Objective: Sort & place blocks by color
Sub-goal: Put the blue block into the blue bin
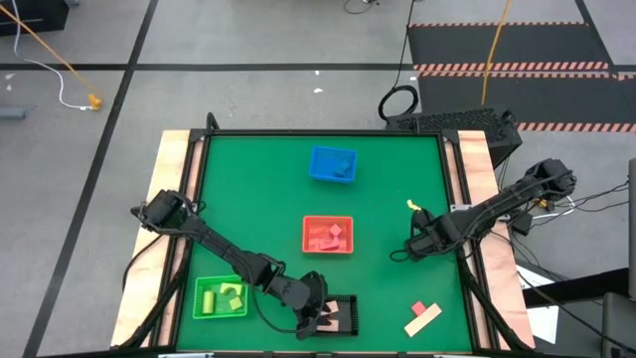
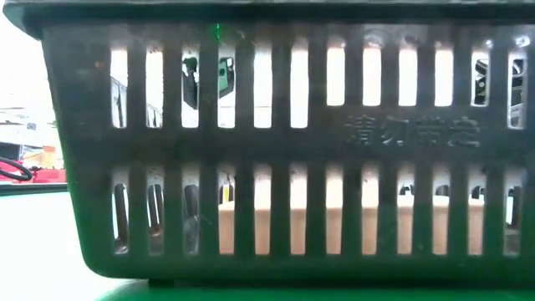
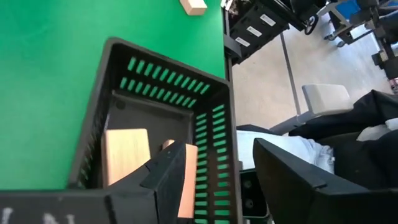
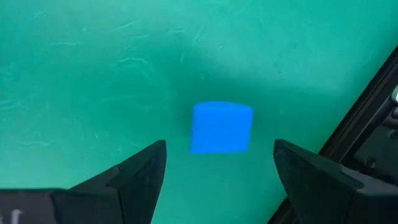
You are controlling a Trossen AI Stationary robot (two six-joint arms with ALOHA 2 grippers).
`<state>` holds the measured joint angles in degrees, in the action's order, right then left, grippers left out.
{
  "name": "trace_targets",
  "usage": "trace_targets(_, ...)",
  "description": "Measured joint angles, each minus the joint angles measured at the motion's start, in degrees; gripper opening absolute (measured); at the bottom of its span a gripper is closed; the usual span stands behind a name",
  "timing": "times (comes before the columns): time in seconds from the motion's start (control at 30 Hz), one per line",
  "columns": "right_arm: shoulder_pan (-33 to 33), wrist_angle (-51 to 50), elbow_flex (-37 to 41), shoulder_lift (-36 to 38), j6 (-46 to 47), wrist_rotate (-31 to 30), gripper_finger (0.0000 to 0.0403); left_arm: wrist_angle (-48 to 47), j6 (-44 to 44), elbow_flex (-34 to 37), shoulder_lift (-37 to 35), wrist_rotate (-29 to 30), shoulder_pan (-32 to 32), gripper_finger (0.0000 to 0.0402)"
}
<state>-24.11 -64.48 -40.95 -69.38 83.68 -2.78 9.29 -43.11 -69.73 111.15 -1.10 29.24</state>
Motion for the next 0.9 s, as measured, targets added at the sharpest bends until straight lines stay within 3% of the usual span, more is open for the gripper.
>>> trace_targets(0.3,2.1,5.6,5.3,0.0,8.8,3.4,0.0286,1.5,5.2,0.0,0.0,0.0,-0.4,0.0179)
trace_targets(0.5,4.2,15.3,11.2,0.3,6.8,4.6,0.0285,1.5,8.6,0.0,0.0,0.0,-0.4,0.0179)
trace_targets(0.73,5.5,15.4,12.4,0.1,1.7,4.1,0.0283,1.5,12.2,0.0,-0.1,0.0,-0.5,0.0179)
trace_targets(0.9,5.5,15.9,12.5,0.1,0.6,3.9,0.0251,1.6,13.4,0.0,-0.1,-0.2,-1.1,0.0179)
